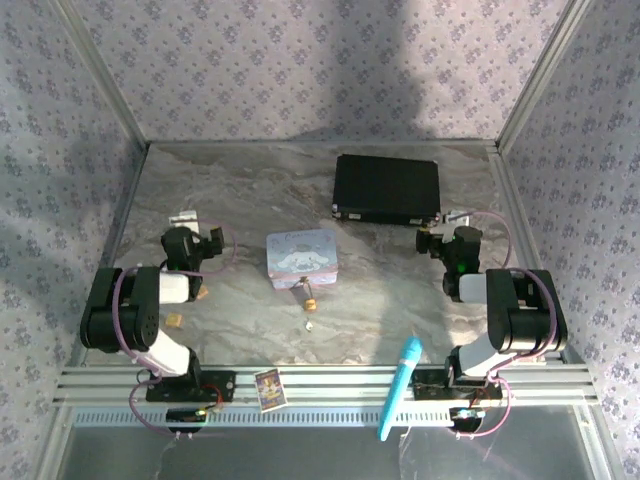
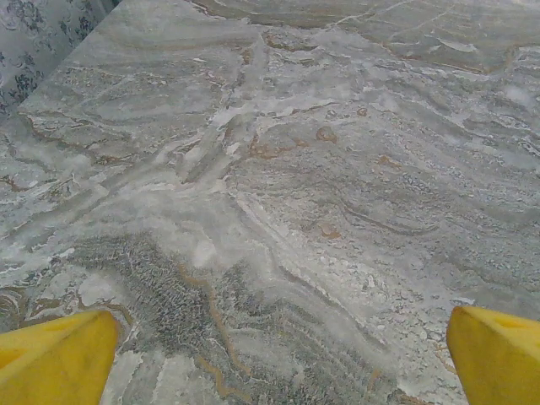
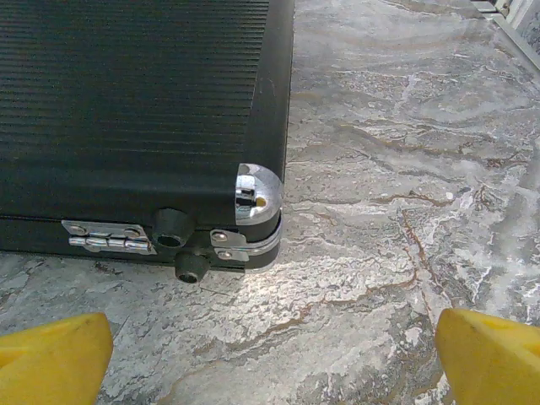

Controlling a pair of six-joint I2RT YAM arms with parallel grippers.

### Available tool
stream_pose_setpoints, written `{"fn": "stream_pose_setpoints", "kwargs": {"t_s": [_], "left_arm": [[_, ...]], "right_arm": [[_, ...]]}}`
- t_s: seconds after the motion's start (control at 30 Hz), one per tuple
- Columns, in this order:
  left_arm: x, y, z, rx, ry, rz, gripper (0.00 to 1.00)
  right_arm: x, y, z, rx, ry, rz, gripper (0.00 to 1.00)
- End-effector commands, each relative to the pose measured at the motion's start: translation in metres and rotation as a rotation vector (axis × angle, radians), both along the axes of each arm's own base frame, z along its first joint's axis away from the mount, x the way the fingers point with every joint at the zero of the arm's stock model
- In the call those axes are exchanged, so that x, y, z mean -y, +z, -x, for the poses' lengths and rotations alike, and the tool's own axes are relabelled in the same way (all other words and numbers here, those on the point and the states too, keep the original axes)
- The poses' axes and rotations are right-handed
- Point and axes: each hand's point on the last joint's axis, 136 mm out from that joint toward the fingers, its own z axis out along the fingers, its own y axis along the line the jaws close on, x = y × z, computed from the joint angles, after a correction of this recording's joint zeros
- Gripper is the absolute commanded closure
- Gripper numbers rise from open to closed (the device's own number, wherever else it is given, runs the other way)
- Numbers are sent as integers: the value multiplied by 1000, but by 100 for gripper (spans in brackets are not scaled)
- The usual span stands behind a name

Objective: Unlock the padlock with the key

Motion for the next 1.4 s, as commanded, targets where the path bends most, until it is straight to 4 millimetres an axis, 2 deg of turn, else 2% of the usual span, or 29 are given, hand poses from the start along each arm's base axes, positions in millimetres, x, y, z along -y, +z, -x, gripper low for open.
{"fn": "stream_pose_setpoints", "kwargs": {"t_s": [0.0,1.2,1.37], "left_arm": [[2,16,-8,57,-18,-7,0],[2,16,-8,57,-19,-7,0],[1,19,-6,72,-14,-3,0]], "right_arm": [[1,10,-7,32,8,11,1],[1,10,-7,31,9,8,1],[2,15,-8,25,6,7,1]]}}
